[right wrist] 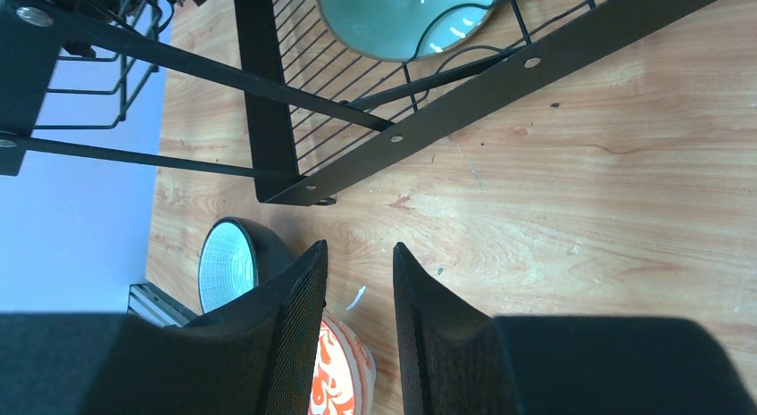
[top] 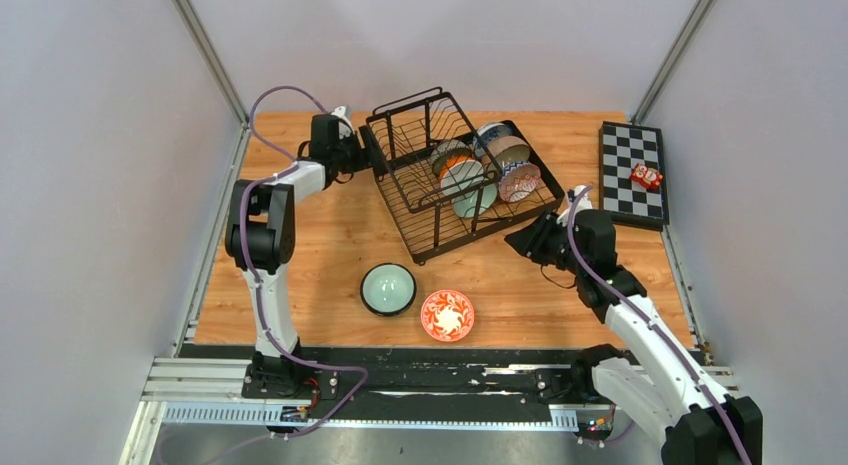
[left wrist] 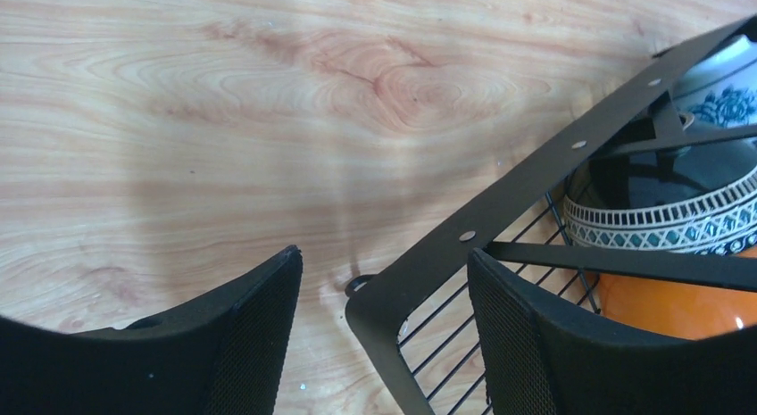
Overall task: Load the bowls into the dish rack
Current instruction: Adjust the dish rack at the center of the board.
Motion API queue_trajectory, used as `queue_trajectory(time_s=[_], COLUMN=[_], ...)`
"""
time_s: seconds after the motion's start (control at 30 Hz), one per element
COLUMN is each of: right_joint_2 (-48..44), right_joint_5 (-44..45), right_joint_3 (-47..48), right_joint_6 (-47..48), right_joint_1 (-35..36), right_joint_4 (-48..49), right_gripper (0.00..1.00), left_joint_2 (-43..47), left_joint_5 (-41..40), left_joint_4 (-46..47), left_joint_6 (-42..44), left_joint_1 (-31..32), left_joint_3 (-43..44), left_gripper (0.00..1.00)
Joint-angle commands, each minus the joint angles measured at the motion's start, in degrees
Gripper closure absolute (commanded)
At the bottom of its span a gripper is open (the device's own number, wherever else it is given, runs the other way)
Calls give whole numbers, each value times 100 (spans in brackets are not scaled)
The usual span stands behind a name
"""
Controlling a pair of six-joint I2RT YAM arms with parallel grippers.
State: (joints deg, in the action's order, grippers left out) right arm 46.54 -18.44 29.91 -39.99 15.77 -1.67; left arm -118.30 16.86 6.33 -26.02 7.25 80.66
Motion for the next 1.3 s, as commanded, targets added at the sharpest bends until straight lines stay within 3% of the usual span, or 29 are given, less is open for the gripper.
queue_trajectory(time_s=[0.0, 0.27, 0.67, 0.87, 1.1, 1.27], right_joint_2=[195, 679, 1511, 2247, 2982, 3401], right_joint_5=[-159, -182, 329, 685, 998, 1232], right_joint_3=[-69, -75, 182, 442, 640, 790], right_joint_6=[74, -28, -118, -303, -545, -633], right_joint_1=[93, 144, 247, 274, 275, 277], right_joint_4=[120, 473, 550, 684, 1102, 1432], right_gripper=[64, 65, 65, 73, 97, 97], left_joint_2=[-208, -253, -514, -412, -166, 126], left_joint_5=[635, 1102, 1139, 1043, 956, 743], left_joint_4=[-158, 115, 52, -34, 24, 299], left_joint_6=[453, 757, 960, 1103, 1088, 739], left_joint_1=[-20, -19, 115, 275, 367, 446], left_joint_3=[211, -87, 137, 163, -92, -559], left_gripper=[33, 42, 58, 75, 100, 100])
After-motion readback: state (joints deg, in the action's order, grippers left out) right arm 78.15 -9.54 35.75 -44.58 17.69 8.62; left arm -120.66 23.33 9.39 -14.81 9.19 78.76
